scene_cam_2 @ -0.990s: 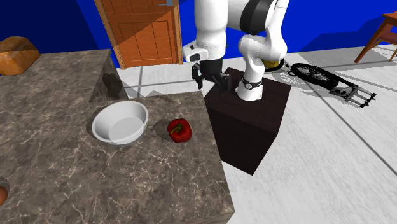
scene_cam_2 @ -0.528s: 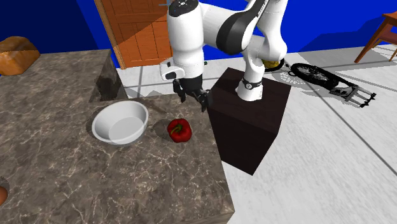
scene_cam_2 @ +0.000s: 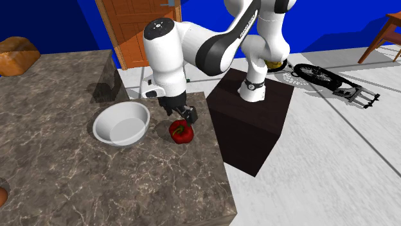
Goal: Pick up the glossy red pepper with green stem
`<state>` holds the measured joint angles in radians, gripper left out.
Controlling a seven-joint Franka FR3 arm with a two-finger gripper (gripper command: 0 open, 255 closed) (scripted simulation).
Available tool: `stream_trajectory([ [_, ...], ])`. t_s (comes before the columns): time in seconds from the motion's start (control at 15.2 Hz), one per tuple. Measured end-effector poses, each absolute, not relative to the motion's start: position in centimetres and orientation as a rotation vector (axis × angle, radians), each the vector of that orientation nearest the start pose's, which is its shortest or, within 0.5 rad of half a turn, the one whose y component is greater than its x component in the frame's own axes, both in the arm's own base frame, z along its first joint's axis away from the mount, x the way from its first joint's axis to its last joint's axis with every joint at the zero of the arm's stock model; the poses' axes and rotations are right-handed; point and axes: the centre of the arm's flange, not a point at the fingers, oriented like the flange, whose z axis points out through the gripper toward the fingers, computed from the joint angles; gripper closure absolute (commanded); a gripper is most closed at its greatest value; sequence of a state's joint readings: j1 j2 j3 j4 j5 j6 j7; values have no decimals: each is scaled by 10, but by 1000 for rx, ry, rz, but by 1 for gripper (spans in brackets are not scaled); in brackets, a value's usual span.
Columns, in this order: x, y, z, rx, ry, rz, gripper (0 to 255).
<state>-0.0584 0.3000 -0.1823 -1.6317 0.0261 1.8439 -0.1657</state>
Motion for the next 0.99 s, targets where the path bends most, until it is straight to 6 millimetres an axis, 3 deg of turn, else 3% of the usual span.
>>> stream_trajectory([
  [0.33,624,-139,415,-3148,122,137,0],
  [0.4,624,-140,413,-3148,122,137,255],
  [0.99,625,-141,412,-3149,124,135,255],
])
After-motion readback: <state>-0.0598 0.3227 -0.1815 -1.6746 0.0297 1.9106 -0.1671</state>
